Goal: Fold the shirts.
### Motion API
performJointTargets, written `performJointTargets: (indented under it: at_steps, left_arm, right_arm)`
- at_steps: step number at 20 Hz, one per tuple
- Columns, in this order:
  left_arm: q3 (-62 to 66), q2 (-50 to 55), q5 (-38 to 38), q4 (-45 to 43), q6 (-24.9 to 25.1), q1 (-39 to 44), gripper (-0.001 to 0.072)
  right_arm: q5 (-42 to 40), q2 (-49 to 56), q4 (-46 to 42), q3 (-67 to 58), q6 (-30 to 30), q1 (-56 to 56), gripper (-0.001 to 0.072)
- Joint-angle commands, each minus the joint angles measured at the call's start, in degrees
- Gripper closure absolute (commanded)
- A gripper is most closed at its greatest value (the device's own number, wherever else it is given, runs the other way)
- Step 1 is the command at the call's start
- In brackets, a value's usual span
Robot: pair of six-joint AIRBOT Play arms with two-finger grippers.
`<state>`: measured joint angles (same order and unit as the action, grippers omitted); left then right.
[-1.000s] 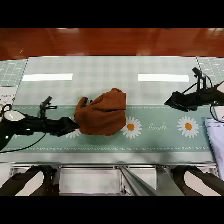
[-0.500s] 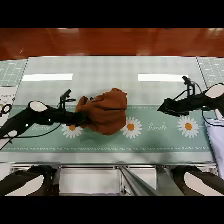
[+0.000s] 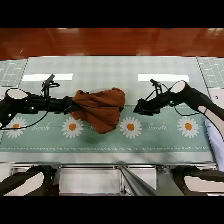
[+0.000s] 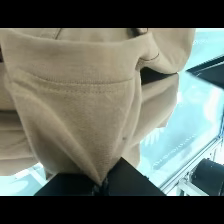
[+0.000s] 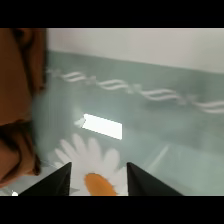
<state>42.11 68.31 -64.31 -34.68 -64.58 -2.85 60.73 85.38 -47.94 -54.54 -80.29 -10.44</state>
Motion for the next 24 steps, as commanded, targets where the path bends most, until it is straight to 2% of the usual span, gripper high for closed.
performJointTargets:
  at_steps: [1,7,17,19,20,21,24]
  left_arm:
    - [0.35,-0.04,0.04,-0.11,0.04,-1.31,0.0692]
    - [0.35,-0.02,1.03,-0.07,-0.17,-1.75,0.0692]
    - [0.35,-0.02,0.63,-0.07,-0.15,-1.75,0.0692]
    - [0.35,-0.02,0.70,-0.07,-0.15,-1.75,0.0692]
    - [0.35,-0.02,0.81,-0.07,-0.15,-1.75,0.0692]
    - [0.35,-0.02,0.83,-0.07,-0.15,-1.77,0.0692]
    - [2.34,-0.17,0.59,-0.07,-0.13,-2.97,0.0692]
  right_arm:
    - [1.53,4.07,1.92,-1.95,0.87,-5.40,0.0305]
    - [-2.75,5.97,3.15,-5.66,0.44,-7.58,0.0305]
    - [1.90,19.58,4.50,-23.56,-0.87,-8.31,0.0320]
    - [1.62,20.28,4.44,-24.81,-0.81,-8.68,0.0407]
    - [0.90,20.28,4.55,-24.85,-0.37,-8.72,0.0503]
    - [0.81,20.26,4.72,-24.92,1.25,-8.68,0.0679]
    - [4.48,19.37,2.08,-26.71,2.80,-7.98,0.0677]
